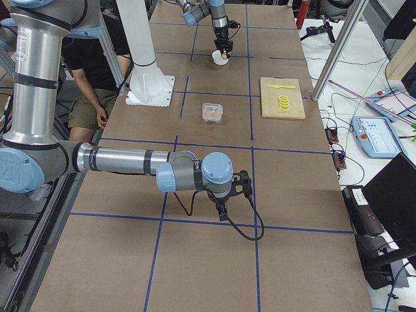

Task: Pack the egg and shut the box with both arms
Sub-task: 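Carry the egg with the left gripper over the clear egg carton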

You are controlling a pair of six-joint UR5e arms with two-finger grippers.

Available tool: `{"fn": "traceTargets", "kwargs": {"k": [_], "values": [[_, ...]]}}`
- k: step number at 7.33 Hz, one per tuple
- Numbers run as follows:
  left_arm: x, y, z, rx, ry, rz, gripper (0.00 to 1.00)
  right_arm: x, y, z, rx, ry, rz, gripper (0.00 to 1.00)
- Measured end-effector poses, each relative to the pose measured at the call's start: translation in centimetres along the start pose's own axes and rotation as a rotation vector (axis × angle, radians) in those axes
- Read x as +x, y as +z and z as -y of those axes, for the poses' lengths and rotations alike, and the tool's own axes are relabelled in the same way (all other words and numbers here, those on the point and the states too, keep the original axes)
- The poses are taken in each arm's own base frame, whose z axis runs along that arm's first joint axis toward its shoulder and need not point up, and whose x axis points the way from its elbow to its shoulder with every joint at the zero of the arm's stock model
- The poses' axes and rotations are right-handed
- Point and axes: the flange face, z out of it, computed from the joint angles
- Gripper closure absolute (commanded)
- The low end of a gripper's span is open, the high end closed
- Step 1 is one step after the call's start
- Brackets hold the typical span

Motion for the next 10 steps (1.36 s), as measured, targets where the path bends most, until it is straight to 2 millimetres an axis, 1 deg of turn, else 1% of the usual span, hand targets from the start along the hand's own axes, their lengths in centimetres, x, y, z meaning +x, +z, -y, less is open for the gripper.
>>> {"fn": "traceTargets", "kwargs": {"k": [1, 3, 4, 5, 6, 8, 9, 10], "values": [[1.2, 0.3, -0.9, -0.011, 0.017, -0.01, 1.0, 0.0, 0.0, 0.0, 0.0, -0.001, 0.0, 0.0], [1.7, 1.6, -1.6, -0.019, 0.031, -0.002, 1.0, 0.1, 0.1, -0.3, -0.002, 0.0, 0.001, 0.0], [1.9, 2.0, -2.7, -0.029, 0.064, -0.004, 1.0, 0.2, 0.2, -0.4, -0.004, 0.003, 0.001, 0.0], [2.6, 2.3, -4.5, -0.038, 0.125, -0.017, 1.0, 0.3, 0.3, -0.5, -0.007, 0.009, 0.001, 0.0], [3.9, 3.2, -6.8, -0.041, 0.203, -0.031, 1.0, 0.4, 0.4, -0.6, -0.009, 0.018, 0.01, 0.0], [7.4, 4.6, -11.4, -0.045, 0.38, -0.065, 1.0, 0.4, 0.7, -0.6, -0.011, 0.026, 0.037, 0.0], [8.8, 4.9, -13.1, -0.041, 0.468, -0.08, 1.0, 0.8, 1.0, -0.7, -0.016, 0.032, 0.042, 0.0], [10.1, 5.3, -14.4, -0.036, 0.563, -0.089, 1.0, 1.1, 1.3, -0.8, -0.022, 0.039, 0.044, 0.0]]}}
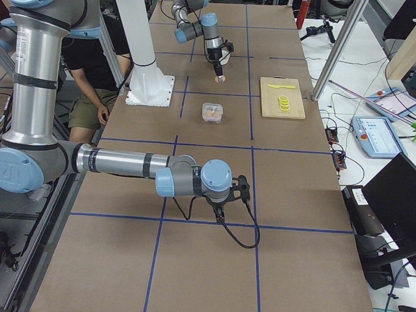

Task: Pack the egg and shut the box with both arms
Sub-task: 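Carry the egg with the left gripper over the clear egg carton, then lower the egg into the empty carton slot and open the left gripper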

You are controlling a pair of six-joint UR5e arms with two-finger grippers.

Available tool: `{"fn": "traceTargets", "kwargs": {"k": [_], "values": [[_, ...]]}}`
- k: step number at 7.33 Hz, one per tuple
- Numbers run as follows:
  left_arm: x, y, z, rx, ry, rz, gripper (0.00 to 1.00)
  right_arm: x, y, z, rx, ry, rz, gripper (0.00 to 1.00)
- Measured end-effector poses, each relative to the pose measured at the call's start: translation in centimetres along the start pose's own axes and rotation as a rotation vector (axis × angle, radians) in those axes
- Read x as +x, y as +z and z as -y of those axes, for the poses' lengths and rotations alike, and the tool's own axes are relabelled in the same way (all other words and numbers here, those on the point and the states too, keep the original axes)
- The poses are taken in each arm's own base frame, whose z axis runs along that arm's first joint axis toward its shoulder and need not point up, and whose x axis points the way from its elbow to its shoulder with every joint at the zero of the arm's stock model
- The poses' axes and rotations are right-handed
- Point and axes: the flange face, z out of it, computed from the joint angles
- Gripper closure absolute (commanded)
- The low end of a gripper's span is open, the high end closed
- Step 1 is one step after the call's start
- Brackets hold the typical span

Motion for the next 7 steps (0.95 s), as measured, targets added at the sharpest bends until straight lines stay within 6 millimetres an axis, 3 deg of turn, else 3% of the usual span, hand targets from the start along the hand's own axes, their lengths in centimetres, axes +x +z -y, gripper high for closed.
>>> {"fn": "traceTargets", "kwargs": {"k": [4, 7], "values": [[3.9, 3.7, -0.6, -0.012, 0.266, 0.008, 1.0, 0.8, 0.6, -0.2, -0.012, 0.016, 0.004, 0.0], [7.2, 5.9, -4.2, -0.051, 0.298, -0.009, 1.0, 1.0, 0.8, -0.3, -0.017, 0.023, 0.006, 0.0]]}}
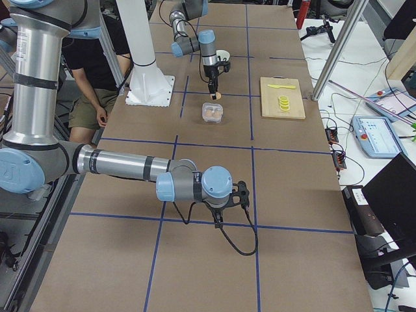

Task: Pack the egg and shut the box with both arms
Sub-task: 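Lower the egg into the empty carton slot and open the left gripper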

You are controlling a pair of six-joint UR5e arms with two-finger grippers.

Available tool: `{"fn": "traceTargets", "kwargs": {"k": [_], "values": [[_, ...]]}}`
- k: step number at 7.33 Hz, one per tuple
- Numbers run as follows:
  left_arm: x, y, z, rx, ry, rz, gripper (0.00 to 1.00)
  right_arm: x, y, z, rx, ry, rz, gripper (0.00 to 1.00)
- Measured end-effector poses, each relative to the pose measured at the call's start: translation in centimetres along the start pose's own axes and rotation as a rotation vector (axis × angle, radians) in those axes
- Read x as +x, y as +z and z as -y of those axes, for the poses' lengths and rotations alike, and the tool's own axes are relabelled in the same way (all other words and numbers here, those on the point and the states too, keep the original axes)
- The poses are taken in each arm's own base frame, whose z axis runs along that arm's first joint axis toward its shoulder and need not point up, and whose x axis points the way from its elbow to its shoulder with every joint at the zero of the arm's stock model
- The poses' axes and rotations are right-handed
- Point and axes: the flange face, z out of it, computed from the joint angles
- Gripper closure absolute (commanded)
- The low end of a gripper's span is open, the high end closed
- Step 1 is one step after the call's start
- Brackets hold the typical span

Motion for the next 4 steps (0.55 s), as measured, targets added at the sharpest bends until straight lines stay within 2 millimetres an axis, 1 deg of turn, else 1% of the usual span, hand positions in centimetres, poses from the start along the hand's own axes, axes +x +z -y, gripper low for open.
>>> {"fn": "traceTargets", "kwargs": {"k": [1, 3, 4], "values": [[0.3, 0.7, -0.6, 0.001, 0.003, -0.003, 1.0, 0.1, 0.1, -0.1, -0.002, 0.002, 0.0, 0.0], [0.7, 1.7, -0.8, 0.006, 0.005, -0.005, 0.93, 0.3, 0.2, -0.3, -0.005, 0.008, 0.001, 0.0], [1.0, 2.0, -0.8, 0.006, 0.005, -0.004, 0.82, 0.4, 0.3, -0.3, -0.007, 0.01, 0.001, 0.0]]}}
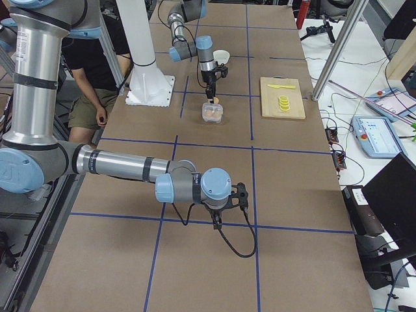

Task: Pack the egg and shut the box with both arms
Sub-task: 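Lower the egg into the empty carton slot and open the left gripper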

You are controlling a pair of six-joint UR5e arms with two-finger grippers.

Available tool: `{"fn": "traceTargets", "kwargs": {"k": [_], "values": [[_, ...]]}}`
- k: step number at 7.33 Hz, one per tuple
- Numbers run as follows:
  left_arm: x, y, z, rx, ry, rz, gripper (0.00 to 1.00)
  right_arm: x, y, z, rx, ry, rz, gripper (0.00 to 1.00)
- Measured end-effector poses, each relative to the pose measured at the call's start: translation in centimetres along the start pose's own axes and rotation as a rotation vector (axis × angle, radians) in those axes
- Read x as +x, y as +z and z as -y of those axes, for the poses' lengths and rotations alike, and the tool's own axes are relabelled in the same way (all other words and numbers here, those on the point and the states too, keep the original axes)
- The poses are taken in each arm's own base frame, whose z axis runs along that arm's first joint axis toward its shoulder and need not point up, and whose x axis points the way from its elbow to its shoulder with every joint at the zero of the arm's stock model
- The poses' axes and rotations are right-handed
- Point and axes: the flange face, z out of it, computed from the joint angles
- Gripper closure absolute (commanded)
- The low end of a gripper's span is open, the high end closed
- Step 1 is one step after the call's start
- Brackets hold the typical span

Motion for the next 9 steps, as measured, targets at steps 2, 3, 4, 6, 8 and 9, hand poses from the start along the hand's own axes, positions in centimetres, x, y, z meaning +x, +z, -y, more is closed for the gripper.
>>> {"fn": "traceTargets", "kwargs": {"k": [2, 3, 4, 6, 8, 9], "values": [[0.1, 0.5, -0.1, -0.003, 0.0, 0.004, 0.4, 0.4, 0.3, -0.1, -0.005, 0.007, 0.001, 0.0], [0.1, 0.7, -0.2, -0.004, 0.001, 0.004, 0.28, 0.4, 0.3, 0.0, -0.006, 0.008, 0.001, 0.0], [0.1, 0.7, -0.3, -0.004, 0.001, 0.003, 0.23, 0.4, 0.3, 0.0, -0.006, 0.008, 0.001, 0.0], [0.1, 0.8, -0.4, -0.004, 0.002, 0.002, 0.23, 0.4, 0.3, 0.0, -0.006, 0.008, 0.001, 0.0], [-0.2, 0.5, 0.1, 0.003, -0.003, 0.002, 0.26, 0.5, 0.3, 0.0, -0.007, 0.01, 0.001, 0.0], [-1.1, 0.0, 1.6, 0.021, -0.008, 0.011, 0.27, 0.5, 0.3, 0.0, -0.007, 0.011, 0.001, 0.0]]}}
